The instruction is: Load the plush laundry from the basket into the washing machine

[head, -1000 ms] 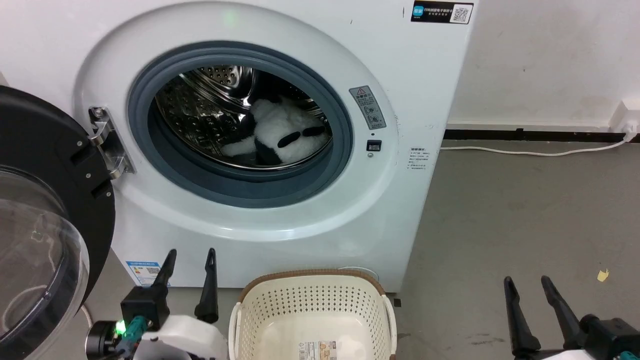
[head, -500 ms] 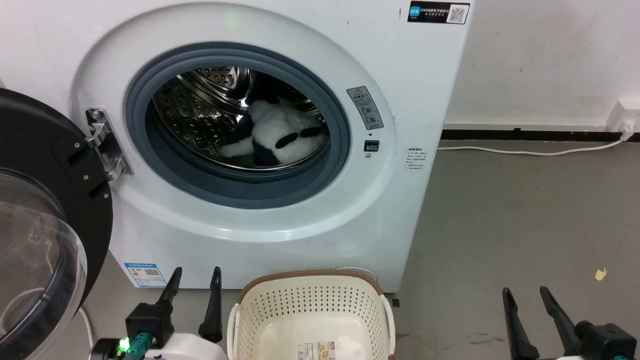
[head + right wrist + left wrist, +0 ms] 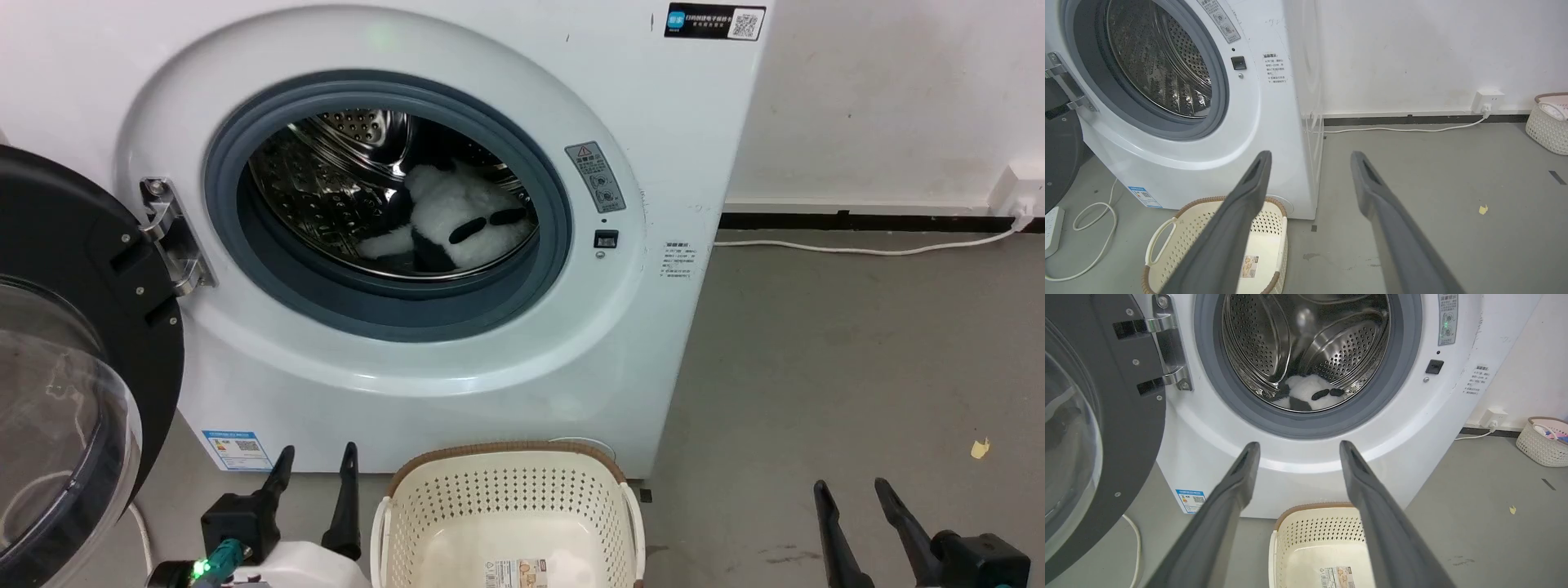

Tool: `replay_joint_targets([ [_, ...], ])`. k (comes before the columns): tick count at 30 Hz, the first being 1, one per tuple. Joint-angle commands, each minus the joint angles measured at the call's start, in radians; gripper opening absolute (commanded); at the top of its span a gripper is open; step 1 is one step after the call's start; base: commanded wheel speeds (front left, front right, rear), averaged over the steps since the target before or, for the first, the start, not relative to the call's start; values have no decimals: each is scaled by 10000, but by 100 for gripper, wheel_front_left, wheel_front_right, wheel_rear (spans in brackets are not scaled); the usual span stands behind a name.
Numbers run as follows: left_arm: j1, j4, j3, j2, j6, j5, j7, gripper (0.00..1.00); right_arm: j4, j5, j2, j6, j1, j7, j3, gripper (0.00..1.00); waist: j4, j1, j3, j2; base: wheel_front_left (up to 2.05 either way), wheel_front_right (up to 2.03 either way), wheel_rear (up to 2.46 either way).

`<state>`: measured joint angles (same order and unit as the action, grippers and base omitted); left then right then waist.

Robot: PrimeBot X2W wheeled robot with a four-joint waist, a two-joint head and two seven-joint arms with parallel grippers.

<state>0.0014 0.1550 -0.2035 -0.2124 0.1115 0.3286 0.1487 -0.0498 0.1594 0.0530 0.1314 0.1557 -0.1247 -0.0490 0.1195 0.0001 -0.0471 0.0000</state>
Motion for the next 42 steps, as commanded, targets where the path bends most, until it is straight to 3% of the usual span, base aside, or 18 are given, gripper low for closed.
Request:
replay_joint_targets([
  [1,175,-65,63,-37,71,63,-39,100,23,36,-28,-7,106,18,27,100,-3,-1,-4,0,0,0,0],
  [16,140,-33,58,-30,168,228,59,100,35,133,-28,-7,32,21,20,100,4,-1,-6,0,0,0,0],
  [17,48,-37,60,7,128,202,22,0,4,76,0,0,-2,12,27,0,2,0,-6,0,0,0,0],
  [42,36,-276,372,277,-78,-346,-220,0,80,-191,-3,0,-248,205,102,0,-189,-1,70,0,0,0,0],
])
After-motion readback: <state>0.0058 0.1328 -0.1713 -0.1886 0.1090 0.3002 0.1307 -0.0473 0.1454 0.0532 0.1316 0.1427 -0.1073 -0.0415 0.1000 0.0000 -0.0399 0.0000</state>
